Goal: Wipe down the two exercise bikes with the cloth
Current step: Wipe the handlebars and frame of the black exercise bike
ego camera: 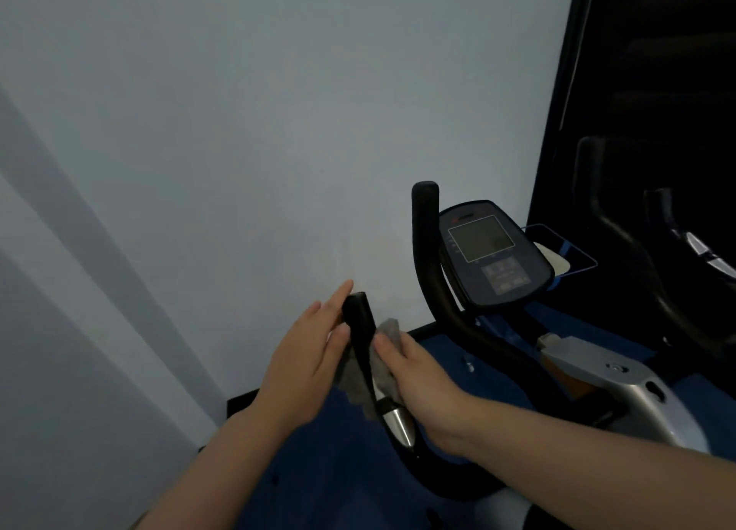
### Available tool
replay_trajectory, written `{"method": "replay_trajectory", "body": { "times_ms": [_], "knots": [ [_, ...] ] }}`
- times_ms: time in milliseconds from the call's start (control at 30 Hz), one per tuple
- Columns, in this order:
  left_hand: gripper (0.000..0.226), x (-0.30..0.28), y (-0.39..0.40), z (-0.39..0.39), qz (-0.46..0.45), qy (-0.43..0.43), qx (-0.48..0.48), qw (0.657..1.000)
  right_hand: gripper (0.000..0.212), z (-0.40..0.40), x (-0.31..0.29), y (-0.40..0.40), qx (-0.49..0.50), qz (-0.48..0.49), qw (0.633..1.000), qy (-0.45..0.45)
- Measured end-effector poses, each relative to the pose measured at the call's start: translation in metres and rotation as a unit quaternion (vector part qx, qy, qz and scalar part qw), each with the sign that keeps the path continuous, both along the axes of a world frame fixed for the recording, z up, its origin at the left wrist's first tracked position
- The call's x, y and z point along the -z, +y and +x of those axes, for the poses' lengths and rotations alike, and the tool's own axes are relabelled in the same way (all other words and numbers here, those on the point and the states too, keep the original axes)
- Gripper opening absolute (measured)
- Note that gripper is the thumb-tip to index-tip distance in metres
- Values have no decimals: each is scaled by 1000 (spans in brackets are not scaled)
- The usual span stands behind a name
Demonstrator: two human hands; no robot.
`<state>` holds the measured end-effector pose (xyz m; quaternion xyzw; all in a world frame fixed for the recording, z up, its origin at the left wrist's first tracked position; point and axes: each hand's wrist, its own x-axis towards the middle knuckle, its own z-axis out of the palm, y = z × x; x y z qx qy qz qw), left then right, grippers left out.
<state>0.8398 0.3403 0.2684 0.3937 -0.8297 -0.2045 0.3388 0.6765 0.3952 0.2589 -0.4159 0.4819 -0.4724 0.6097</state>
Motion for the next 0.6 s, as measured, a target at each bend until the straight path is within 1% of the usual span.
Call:
{"method": "replay_trajectory", "body": {
  "times_ms": [33, 133, 200, 300, 367, 467, 533, 600],
  "knots": [
    [47, 0, 0, 0, 10, 13, 4, 1000, 24, 3, 2, 5, 10, -10, 1000, 24],
    [43, 2, 1, -2, 30, 59, 9, 998, 25, 4, 11, 22, -8, -56, 985, 164],
    [42, 5, 3, -6, 44, 79, 12, 996, 24, 6, 5, 16, 14, -83, 972, 219],
    [44, 6, 4, -9, 58, 87, 9, 994, 20, 13, -14, -8, 63, -145, 963, 219],
    [43, 3, 3, -7, 46, 71, 2, 996, 22, 16, -12, -12, 78, -170, 961, 205],
    [38, -5, -3, -3, 29, 46, 3, 999, 28, 13, 5, 1, 36, -154, 966, 203],
    [37, -9, -5, -6, 28, 45, 6, 999, 28, 7, -1, -6, 4, -135, 967, 216],
    [41, -10, -6, -10, 48, 56, 9, 997, 25, 2, -17, -21, -17, -156, 960, 234]
  ]
}}
